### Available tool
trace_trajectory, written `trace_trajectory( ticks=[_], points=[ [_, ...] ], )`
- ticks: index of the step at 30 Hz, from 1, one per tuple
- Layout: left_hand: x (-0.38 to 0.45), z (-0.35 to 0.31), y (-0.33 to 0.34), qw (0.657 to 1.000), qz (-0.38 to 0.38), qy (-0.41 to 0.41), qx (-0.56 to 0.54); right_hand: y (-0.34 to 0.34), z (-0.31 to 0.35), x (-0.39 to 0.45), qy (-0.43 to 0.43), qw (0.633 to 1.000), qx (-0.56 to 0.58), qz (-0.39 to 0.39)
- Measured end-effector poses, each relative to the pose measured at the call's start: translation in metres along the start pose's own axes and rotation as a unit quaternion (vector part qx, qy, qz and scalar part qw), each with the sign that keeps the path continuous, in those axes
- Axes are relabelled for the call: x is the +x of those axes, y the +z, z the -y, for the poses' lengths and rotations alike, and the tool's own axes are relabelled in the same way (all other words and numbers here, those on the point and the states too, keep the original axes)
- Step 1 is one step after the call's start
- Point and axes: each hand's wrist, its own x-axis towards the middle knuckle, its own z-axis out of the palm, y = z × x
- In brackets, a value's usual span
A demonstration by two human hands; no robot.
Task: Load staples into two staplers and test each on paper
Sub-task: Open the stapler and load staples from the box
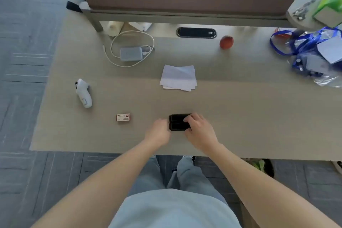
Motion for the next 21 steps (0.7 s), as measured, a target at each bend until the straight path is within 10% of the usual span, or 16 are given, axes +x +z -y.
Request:
trace_trajectory(
  ticks=[21],
  points=[
    [0.021,0.053,0.010,0.984,-0.105,0.107,-0.098,0.049,0.011,0.023,-0.055,0.996,0.046,-0.046]
  ],
)
